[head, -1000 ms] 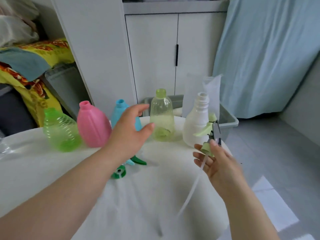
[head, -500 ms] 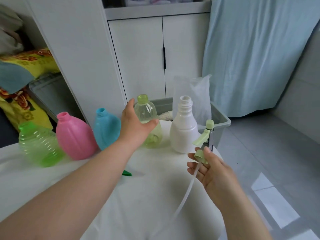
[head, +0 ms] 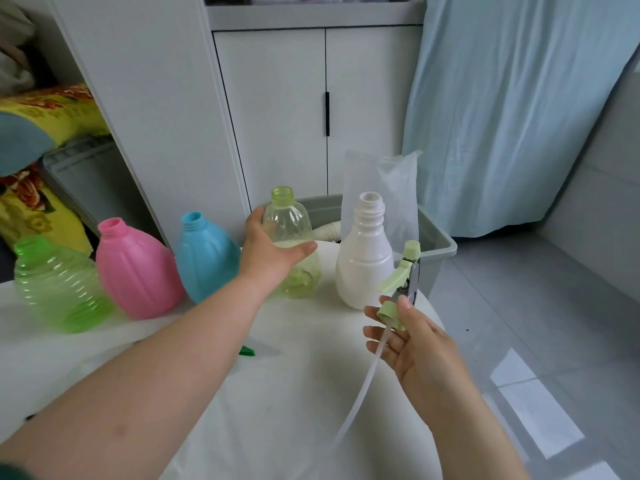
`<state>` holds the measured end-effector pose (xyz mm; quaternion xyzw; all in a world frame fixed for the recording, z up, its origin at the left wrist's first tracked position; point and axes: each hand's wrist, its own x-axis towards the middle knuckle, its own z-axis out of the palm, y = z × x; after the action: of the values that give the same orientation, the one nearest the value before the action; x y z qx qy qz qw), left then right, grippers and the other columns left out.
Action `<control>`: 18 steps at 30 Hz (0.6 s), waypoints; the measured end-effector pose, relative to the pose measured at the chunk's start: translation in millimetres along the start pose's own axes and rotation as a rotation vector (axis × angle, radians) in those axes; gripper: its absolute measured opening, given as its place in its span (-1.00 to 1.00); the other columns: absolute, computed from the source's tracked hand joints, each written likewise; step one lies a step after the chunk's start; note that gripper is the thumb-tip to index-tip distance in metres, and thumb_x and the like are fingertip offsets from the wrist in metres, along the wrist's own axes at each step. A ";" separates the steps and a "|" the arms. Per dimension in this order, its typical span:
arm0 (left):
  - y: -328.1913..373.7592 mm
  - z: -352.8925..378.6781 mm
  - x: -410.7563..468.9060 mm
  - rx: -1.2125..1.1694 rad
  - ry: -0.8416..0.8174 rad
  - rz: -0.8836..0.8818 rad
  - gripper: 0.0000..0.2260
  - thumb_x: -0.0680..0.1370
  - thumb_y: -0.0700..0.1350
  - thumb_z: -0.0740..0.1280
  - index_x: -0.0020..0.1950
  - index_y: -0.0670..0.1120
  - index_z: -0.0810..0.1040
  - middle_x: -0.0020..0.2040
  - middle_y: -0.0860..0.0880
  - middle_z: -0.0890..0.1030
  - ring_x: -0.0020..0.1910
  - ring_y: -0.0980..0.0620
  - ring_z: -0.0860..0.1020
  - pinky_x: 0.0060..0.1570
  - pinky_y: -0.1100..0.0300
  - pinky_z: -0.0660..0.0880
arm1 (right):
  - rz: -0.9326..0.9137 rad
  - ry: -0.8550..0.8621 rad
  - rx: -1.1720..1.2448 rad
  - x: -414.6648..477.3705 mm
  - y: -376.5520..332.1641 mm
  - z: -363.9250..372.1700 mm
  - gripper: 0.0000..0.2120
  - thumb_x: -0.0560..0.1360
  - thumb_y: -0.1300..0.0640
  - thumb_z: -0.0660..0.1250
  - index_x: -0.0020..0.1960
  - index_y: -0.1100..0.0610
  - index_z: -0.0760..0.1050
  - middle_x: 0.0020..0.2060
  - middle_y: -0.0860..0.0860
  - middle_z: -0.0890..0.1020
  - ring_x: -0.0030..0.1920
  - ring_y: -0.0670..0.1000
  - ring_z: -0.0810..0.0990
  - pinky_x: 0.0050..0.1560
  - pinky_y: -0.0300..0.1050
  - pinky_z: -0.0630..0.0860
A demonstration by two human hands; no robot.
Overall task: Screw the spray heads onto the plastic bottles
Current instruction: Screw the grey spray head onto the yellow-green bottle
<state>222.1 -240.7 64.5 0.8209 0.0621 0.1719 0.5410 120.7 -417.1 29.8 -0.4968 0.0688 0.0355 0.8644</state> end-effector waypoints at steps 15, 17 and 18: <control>21.9 -87.0 -84.8 -0.266 -0.180 0.098 -0.50 0.24 -0.21 0.51 0.01 0.18 0.40 0.01 0.19 0.48 0.02 0.25 0.48 -0.04 0.26 0.45 | -0.004 0.142 0.223 -19.1 -12.3 5.3 -0.81 0.50 0.06 0.19 -0.17 0.17 0.44 -0.31 0.06 0.66 -0.43 -0.09 0.62 -0.38 -0.30 0.57; 21.4 -100.6 -99.3 -0.265 -0.211 0.086 -0.48 0.15 -0.14 0.54 -0.04 0.23 0.40 0.00 0.17 0.50 -0.02 0.31 0.50 -0.02 0.25 0.45 | -0.031 0.167 0.257 -26.4 -17.1 9.5 -0.81 0.50 0.06 0.19 -0.16 0.18 0.45 -0.29 0.07 0.64 -0.43 -0.10 0.62 -0.37 -0.30 0.57; 20.2 -106.0 -105.5 -0.259 -0.228 0.078 -0.48 0.12 -0.10 0.51 -0.03 0.22 0.40 0.00 0.18 0.50 -0.04 0.34 0.51 0.01 0.24 0.45 | -0.049 0.174 0.273 -29.9 -21.2 12.1 -0.80 0.50 0.06 0.20 -0.15 0.18 0.45 -0.33 0.06 0.66 -0.43 -0.11 0.63 -0.38 -0.30 0.57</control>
<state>85.0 -187.4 97.8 0.7603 -0.0541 0.1052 0.6387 95.0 -417.2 58.5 -0.3772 0.1351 -0.0385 0.9154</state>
